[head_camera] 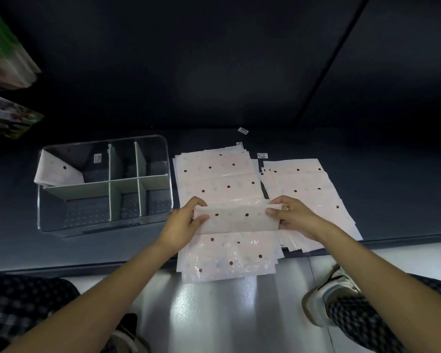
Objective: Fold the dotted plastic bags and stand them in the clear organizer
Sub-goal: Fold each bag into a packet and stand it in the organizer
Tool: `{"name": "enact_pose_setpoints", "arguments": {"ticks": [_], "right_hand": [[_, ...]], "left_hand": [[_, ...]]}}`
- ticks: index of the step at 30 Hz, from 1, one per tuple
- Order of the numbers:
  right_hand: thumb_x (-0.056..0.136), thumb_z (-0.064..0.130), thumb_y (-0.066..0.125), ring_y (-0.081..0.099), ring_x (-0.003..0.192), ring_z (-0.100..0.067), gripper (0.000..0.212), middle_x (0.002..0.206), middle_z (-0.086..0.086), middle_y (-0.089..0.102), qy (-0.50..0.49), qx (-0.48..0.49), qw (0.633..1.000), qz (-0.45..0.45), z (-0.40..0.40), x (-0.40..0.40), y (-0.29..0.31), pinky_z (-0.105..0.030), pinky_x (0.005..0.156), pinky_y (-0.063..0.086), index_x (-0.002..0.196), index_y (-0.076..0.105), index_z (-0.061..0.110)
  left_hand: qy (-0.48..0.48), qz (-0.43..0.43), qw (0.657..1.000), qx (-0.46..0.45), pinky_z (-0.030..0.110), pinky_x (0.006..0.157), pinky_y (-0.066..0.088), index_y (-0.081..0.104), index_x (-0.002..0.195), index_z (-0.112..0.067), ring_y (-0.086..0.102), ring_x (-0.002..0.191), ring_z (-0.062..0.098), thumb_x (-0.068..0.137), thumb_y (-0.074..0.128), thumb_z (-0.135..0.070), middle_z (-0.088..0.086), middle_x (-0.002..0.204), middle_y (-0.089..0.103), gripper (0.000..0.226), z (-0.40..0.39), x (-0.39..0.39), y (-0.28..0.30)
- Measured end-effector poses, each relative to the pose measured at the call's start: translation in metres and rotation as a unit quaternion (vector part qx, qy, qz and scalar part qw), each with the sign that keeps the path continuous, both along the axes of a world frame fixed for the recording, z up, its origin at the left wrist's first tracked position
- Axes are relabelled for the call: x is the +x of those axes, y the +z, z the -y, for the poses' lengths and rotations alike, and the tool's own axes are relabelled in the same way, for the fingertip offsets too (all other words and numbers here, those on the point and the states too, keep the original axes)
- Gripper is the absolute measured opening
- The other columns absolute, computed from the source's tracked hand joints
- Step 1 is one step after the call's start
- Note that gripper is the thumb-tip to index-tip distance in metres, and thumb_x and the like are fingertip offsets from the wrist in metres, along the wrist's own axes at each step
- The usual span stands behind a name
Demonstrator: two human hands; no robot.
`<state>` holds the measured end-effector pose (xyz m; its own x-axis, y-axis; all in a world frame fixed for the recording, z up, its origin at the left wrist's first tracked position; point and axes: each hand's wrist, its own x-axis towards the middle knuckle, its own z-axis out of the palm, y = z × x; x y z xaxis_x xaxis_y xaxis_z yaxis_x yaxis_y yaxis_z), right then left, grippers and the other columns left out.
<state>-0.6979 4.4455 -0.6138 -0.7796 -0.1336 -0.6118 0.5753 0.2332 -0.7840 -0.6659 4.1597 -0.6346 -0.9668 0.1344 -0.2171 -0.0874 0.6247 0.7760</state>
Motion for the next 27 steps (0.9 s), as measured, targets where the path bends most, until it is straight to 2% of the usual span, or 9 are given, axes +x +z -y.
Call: {"name": "enact_pose_setpoints", "arguments": {"ticks": [2,4,7,11,15,18,21,24,27], "right_hand": [[0.087,0.015,0.065,0.058,0.071,-0.014,0.027,0.074,-0.003,0.052,-0.043,0.031,0.999,-0.001,0.005,0.001,-0.01,-0.02,0.055,0.054,0.071,0.044,0.012],[0.088,0.017,0.065,0.05,0.063,-0.013,0.04,0.065,-0.002,0.04,-0.061,0.076,0.995,-0.021,0.008,0.0,-0.019,-0.021,0.054,0.052,0.063,0.033,0.015],[0.086,0.021,0.067,0.031,0.057,-0.013,0.048,0.058,0.001,0.028,-0.046,0.172,0.98,-0.087,0.013,-0.005,-0.028,-0.025,0.056,0.036,0.058,0.029,0.016],[0.086,0.025,0.066,0.024,0.056,-0.015,0.05,0.057,0.002,0.025,-0.016,0.241,0.962,-0.124,0.019,-0.011,-0.035,-0.029,0.053,0.019,0.058,0.025,0.017],[0.087,0.029,0.065,0.05,0.075,-0.021,0.02,0.075,-0.002,0.054,-0.028,0.305,0.94,-0.149,0.026,-0.007,-0.029,-0.03,0.065,0.039,0.084,0.055,0.012],[0.092,0.022,0.058,0.054,0.102,-0.025,0.027,0.11,-0.006,0.06,-0.016,0.389,0.867,-0.312,0.04,0.01,-0.026,-0.032,0.077,0.047,0.115,0.056,0.009],[0.091,0.011,0.057,0.056,0.116,-0.03,0.028,0.124,-0.012,0.061,0.168,0.392,0.762,-0.487,0.067,0.026,-0.035,-0.042,0.097,0.048,0.118,0.062,0.006],[0.102,0.036,0.032,0.009,0.146,-0.019,0.051,0.156,0.004,0.01,0.367,0.398,0.738,-0.403,0.077,0.031,-0.055,-0.034,0.119,0.001,0.149,0.021,0.018],[0.094,0.059,0.008,-0.018,0.143,-0.014,0.067,0.153,0.009,-0.02,0.39,0.47,0.702,-0.366,0.06,0.03,-0.072,-0.034,0.117,-0.013,0.146,-0.013,0.022]], "left_hand": [[0.043,0.017,0.999,0.009,0.028,0.062,0.043,0.043,0.128,-0.025,0.049,0.065,0.015,0.093,0.058,-0.025,0.008,0.08,0.054,0.039,-0.008,0.004,-0.003],[0.084,-0.041,0.996,-0.014,0.035,0.087,0.049,0.036,0.138,-0.023,0.055,0.101,0.018,0.091,0.06,-0.021,0.005,0.127,0.051,0.053,-0.019,0.014,-0.004],[0.02,-0.198,0.97,-0.14,0.039,0.112,0.026,0.038,0.141,-0.013,0.029,0.139,0.025,0.088,0.064,-0.02,0.008,0.152,0.029,0.059,-0.037,0.031,-0.007],[-0.155,-0.165,0.936,-0.271,0.039,0.116,-0.012,0.01,0.151,-0.017,-0.013,0.144,0.026,0.097,0.038,-0.047,0.004,0.156,-0.011,0.067,-0.055,0.039,-0.022],[-0.177,-0.071,0.914,-0.357,0.044,0.115,-0.018,-0.026,0.141,-0.024,-0.035,0.135,0.029,0.091,0.008,-0.066,0.008,0.147,-0.036,0.074,-0.057,0.035,-0.039],[-0.183,-0.046,0.908,-0.374,0.049,0.115,-0.015,-0.03,0.139,-0.026,-0.034,0.136,0.033,0.086,0.0,-0.069,0.012,0.147,-0.037,0.075,-0.055,0.036,-0.046],[-0.181,-0.047,0.904,-0.385,0.05,0.115,-0.015,-0.031,0.14,-0.025,-0.036,0.135,0.033,0.084,-0.004,-0.069,0.013,0.147,-0.037,0.076,-0.055,0.036,-0.05],[-0.185,-0.049,0.901,-0.389,0.051,0.115,-0.015,-0.031,0.141,-0.025,-0.037,0.134,0.033,0.081,-0.009,-0.07,0.013,0.146,-0.04,0.078,-0.056,0.036,-0.052],[-0.2,-0.063,0.904,-0.373,0.049,0.113,-0.02,-0.036,0.138,-0.025,-0.038,0.134,0.033,0.08,-0.009,-0.07,0.012,0.146,-0.04,0.077,-0.048,0.036,-0.052]]}}
